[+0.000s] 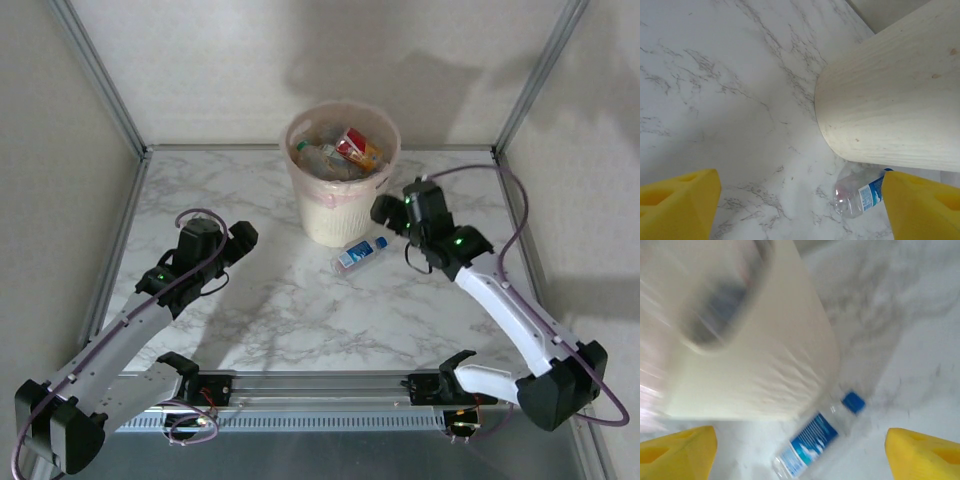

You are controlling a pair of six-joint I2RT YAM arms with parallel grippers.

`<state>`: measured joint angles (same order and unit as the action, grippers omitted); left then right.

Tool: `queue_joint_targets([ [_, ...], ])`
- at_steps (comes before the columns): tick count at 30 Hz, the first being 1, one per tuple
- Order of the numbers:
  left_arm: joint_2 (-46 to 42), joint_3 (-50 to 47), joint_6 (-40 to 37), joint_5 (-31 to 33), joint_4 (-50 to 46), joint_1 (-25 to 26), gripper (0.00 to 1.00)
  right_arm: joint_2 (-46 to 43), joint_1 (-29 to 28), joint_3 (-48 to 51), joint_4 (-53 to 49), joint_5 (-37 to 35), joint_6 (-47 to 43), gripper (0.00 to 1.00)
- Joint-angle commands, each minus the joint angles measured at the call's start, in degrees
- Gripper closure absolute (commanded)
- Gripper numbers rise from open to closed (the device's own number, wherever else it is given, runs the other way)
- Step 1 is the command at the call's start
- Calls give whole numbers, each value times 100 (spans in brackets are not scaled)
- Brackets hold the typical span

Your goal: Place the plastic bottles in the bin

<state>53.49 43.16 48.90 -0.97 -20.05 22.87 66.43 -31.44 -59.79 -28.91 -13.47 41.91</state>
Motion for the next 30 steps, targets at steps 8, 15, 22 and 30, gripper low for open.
queue_joint_targets([
  [8,-224,-44,110,-100,-51,-75,17,101,-489,1803,1553,170,1765,1],
  [15,-356,-95,71,-74,-140,-109,16,1169,-1255,1464,1655,-538,2127,1],
  [22,-417,-176,45,-127,-123,-212,16,2269,-1791,904,1273,-1070,2566,1],
  [30,-480,-191,-56,-166,-200,-319,16,2807,-1810,662,901,-1302,2744,1],
])
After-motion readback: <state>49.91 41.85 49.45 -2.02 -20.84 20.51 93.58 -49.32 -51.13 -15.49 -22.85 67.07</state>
